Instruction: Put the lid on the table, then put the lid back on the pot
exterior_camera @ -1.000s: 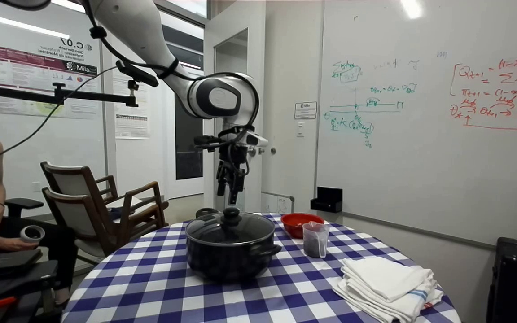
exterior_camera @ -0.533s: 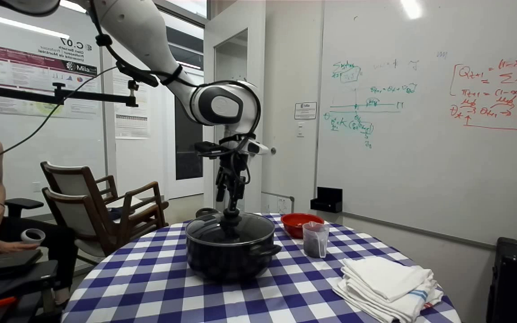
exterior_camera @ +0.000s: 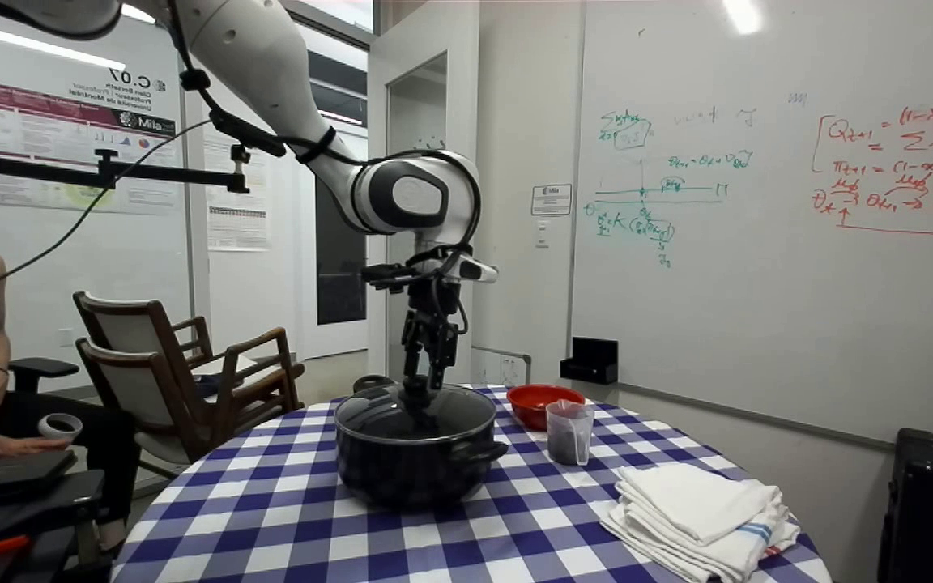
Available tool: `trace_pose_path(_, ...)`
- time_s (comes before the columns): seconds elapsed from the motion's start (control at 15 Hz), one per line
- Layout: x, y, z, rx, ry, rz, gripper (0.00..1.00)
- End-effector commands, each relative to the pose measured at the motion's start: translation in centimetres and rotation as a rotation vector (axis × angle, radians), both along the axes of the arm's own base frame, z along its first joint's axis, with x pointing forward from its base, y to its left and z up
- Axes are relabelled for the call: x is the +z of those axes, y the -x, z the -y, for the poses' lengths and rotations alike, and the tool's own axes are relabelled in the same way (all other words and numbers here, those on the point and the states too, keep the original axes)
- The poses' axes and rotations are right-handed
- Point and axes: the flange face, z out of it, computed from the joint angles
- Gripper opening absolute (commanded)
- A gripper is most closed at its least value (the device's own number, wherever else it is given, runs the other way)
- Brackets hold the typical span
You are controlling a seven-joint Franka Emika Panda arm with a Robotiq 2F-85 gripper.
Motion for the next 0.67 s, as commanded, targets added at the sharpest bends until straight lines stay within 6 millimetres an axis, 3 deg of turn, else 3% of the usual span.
trace_pose_path(0.0,-0.06,-0.92,0.1,-0.009,0.025,0.009,1.0)
trace_pose_path(0.07,-0.07,-0.97,0.11,-0.008,0.024,0.009,0.9)
trace_pose_path(0.13,-0.11,-1.01,0.1,-0.008,0.021,0.008,0.74)
trace_pose_path(0.53,0.03,-1.12,-0.54,0.002,0.014,0.01,0.28)
trace_pose_path(0.6,0.05,-1.13,-0.49,0.002,0.014,0.01,0.25)
